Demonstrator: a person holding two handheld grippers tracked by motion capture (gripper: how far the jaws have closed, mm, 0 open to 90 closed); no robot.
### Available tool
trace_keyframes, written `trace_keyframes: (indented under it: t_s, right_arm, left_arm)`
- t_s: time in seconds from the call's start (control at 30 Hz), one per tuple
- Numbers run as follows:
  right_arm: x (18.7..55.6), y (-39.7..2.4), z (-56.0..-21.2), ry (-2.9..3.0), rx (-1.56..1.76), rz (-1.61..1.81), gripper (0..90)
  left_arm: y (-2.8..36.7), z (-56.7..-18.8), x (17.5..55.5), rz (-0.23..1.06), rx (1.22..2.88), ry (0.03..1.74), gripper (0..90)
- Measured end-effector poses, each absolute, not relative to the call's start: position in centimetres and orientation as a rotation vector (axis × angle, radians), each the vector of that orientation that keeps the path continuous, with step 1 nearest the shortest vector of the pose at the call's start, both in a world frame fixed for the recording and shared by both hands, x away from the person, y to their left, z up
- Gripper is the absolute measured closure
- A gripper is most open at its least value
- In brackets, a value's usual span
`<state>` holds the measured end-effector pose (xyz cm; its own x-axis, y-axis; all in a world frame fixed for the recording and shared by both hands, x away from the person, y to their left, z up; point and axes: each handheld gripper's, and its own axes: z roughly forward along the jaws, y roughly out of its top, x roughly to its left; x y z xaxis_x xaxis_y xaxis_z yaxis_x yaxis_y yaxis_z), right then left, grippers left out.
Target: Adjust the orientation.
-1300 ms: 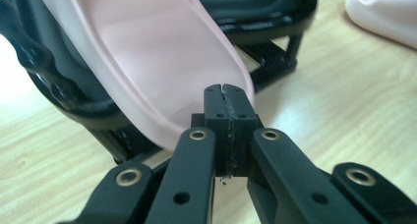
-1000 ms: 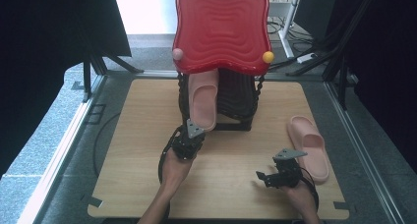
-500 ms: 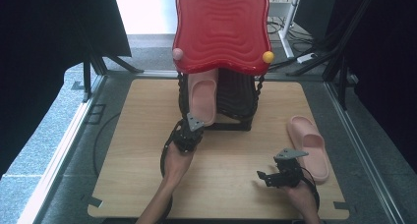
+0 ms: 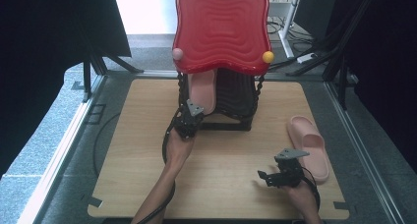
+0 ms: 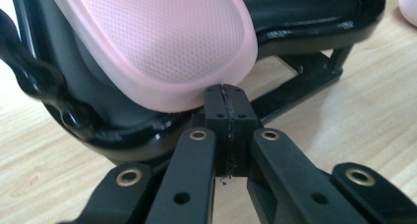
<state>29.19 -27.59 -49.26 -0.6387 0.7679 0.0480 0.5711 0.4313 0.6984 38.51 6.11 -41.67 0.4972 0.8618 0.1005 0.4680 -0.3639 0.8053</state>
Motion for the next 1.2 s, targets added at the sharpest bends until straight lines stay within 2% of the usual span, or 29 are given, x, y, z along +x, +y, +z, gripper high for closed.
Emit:
trace_keyframes:
  t_s: [0.27,0.57,0.67,0.97,1.1,1.2]
  right_arm:
    - [29.2,-27.6,-49.2,2.407,1.159,1.014,10.3]
    - [29.2,-27.7,-49.2,2.407,1.16,1.013,10.4]
    - [29.2,-27.7,-49.2,2.408,1.159,1.011,10.4]
    - [29.1,-27.6,-48.9,2.412,1.146,1.017,10.4]
    - [29.1,-27.7,-48.8,2.411,1.143,1.016,9.7]
    - [29.0,-27.8,-48.7,2.405,1.147,1.02,8.8]
  left_arm:
    - [5.7,-41.2,39.5,0.71,2.02,1.095,90.0]
    - [6.0,-41.0,39.1,0.656,2.007,1.093,89.2]
    - [5.9,-40.6,38.2,0.612,2.036,1.062,76.9]
    - [7.1,-40.9,36.2,0.519,2.094,1.059,32.9]
    - [8.1,-41.4,35.5,0.483,2.107,1.077,18.2]
    - [8.9,-42.0,34.7,0.486,2.125,1.087,14.2]
